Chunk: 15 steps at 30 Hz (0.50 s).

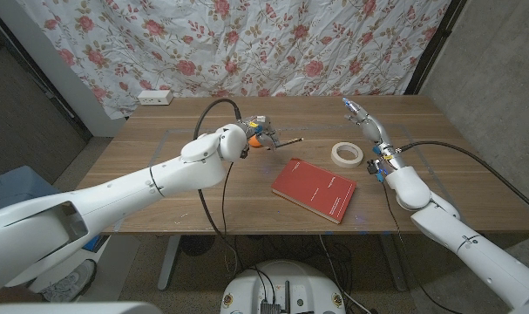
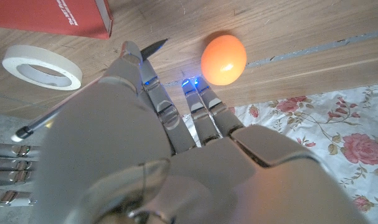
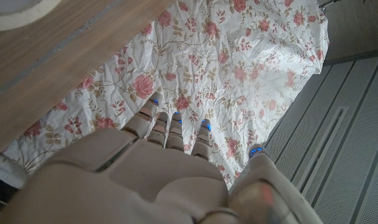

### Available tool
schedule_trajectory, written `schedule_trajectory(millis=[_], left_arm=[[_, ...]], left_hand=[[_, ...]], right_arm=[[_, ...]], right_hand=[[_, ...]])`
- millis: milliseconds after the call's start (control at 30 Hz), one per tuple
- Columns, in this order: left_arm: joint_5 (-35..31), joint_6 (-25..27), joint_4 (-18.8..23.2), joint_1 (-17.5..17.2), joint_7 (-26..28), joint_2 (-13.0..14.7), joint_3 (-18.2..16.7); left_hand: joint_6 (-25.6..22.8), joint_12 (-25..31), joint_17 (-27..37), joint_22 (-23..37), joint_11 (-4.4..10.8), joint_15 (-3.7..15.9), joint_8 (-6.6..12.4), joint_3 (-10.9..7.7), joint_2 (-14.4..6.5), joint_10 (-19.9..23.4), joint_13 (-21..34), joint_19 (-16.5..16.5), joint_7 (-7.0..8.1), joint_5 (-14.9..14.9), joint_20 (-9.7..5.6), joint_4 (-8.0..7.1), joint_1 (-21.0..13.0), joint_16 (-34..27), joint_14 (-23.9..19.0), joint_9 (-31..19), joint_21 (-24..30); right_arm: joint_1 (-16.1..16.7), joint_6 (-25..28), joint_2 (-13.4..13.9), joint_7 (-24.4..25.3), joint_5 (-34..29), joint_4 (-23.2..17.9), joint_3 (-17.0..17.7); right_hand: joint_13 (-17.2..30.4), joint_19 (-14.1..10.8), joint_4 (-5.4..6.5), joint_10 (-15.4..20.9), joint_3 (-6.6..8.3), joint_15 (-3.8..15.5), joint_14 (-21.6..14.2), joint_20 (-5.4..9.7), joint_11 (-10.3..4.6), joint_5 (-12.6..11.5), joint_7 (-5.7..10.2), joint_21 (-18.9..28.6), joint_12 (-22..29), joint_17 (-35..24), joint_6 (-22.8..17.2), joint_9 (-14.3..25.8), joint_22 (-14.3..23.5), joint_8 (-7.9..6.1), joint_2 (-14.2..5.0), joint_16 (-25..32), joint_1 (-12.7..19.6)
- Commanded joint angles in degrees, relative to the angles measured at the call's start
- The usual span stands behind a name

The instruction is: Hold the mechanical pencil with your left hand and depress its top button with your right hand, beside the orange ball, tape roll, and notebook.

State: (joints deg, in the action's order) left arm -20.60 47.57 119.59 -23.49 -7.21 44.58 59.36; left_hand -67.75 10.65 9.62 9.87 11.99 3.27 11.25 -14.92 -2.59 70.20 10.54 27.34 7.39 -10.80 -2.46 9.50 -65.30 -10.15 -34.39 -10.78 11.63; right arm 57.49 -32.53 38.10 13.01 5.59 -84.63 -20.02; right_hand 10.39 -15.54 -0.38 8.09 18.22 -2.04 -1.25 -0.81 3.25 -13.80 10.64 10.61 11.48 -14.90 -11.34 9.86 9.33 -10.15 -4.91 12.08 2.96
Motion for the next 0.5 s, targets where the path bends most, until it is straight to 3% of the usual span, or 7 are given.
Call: schedule_trajectory(millis=[33, 500], left_arm=[[-10.0, -5.6, -1.7, 0.7, -9.1, 0.3, 0.1], [-19.3, -8.7, -4.3, -0.8, -14.3, -2.8, -1.0]], left_hand=[[-0.1, 0.3, 0.0, 0.2, 0.96, 9.26, 0.3, 0.12, -0.3, 0.9, 0.2, -0.2, 0.17, -0.2, -5.21, -0.04, -0.1, 0.0, 0.0, -0.2, -0.3], [-0.2, 0.3, 0.0, 0.1, 0.95, 9.27, 0.36, 0.24, -0.4, 0.9, 0.2, -0.4, 0.12, -0.2, -5.3, -0.07, -0.1, 0.0, 0.0, -0.1, -0.3]], right_arm=[[0.4, 1.8, -0.8, -0.2, 3.2, 0.6, 0.9], [0.7, 3.8, -1.0, -0.8, 7.6, 0.9, 1.8]], right_hand=[[0.2, -0.1, 0.32, 0.4, 0.04, -0.07, -0.4, 0.33, 0.19, 0.1, -1.06, 0.1, -0.1, 0.0, 0.3, 0.2, 0.1, -0.2, -0.48, 0.3, -0.3], [0.2, 0.1, 0.56, 0.3, -0.06, -0.18, -0.3, 0.35, 0.37, 0.1, -1.99, 0.0, -0.2, 0.0, 0.9, 0.2, 0.1, -0.13, -0.38, 0.2, -0.6]])
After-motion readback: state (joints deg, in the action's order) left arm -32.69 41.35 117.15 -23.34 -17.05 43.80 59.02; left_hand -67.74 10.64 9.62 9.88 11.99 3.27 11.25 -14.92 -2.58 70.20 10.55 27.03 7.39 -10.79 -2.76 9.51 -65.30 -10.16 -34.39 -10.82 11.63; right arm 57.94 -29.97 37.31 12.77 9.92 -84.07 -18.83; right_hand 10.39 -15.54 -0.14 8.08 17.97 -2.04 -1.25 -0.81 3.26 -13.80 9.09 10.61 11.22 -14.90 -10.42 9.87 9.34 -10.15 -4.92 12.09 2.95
